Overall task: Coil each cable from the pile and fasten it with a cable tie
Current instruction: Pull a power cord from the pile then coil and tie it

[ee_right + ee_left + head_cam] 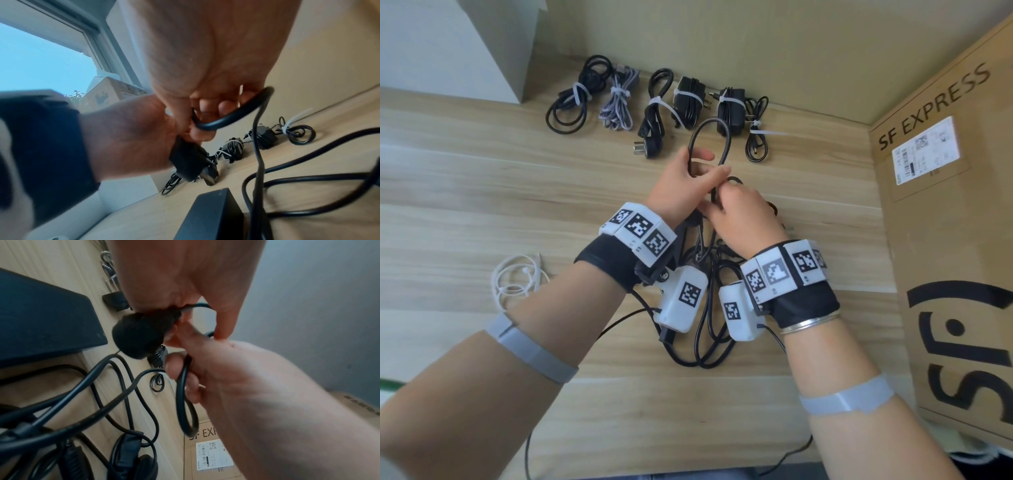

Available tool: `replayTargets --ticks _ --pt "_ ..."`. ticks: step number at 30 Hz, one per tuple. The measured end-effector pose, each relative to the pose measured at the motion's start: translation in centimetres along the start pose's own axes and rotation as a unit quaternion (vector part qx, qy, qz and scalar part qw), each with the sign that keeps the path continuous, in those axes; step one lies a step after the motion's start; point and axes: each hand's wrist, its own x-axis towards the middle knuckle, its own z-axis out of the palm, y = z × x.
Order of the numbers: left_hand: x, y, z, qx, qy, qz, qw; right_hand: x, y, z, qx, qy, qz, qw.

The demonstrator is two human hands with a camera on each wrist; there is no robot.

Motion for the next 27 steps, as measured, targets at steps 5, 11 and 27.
replayTargets --ticks 5,11,27 --pt "0.2 0.5 -1.4 -0.042 0.076 0.038 0.996 -0.7 1.0 -0.1 -0.081 -0.021 -0.003 0.996" --pt "-0.4 1.1 -1.7 -0.107 0.030 0.002 0.994 0.1 2.2 0.7 0.033 0.056 0.017 0.998" --pt "-0.9 -0.3 -1.2 0.134 -0.153 -0.059 0.977 1.8 1.1 -2.7 0.122 0.136 0.100 0.978"
